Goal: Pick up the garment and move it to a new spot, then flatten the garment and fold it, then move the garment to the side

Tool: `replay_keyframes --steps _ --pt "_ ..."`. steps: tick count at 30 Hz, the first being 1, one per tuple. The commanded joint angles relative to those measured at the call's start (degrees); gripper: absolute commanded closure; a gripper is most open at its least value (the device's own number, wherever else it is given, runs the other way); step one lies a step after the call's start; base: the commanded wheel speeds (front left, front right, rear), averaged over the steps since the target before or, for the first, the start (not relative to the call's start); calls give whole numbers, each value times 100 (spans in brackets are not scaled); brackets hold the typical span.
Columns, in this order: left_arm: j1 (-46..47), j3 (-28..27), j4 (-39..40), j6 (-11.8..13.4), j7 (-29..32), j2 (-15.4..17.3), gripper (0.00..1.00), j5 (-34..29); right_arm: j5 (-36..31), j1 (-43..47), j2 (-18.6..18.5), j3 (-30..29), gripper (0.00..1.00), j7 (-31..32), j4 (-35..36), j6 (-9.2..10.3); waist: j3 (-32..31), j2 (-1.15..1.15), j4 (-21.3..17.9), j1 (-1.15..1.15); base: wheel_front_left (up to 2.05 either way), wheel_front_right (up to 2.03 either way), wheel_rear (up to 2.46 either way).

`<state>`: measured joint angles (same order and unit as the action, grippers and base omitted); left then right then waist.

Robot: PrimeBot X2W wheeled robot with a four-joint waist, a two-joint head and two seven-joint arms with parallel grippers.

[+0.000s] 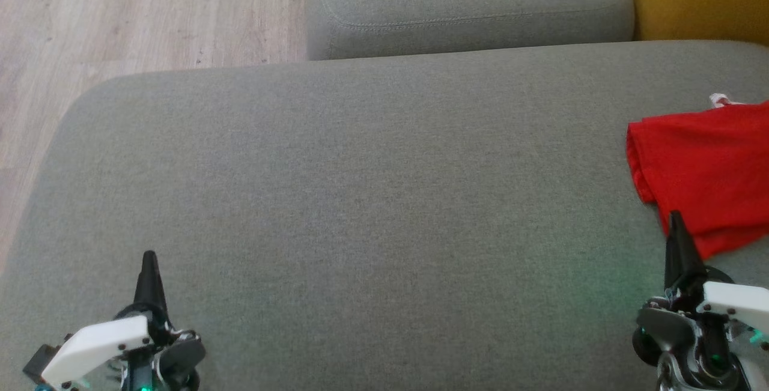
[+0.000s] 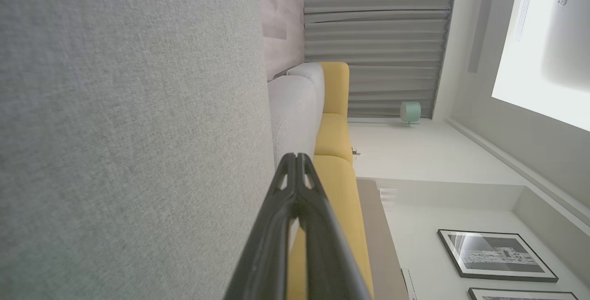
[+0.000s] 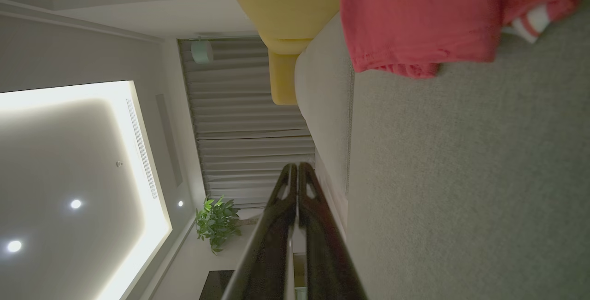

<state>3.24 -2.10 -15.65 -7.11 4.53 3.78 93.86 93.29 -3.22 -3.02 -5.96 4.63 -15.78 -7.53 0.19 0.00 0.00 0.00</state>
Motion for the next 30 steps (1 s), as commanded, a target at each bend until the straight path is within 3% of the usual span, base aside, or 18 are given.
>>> replay_keyframes --steps 1,30 --pt "278 -244 170 -37 37 52 100 -5 23 -282 -104 107 100 55 185 4 -1 0 0 0 0 0 0" --pt "283 -304 167 -37 85 9 100 -55 -21 -286 -67 55 100 97 182 4 -1 0 0 0 0 0 0"
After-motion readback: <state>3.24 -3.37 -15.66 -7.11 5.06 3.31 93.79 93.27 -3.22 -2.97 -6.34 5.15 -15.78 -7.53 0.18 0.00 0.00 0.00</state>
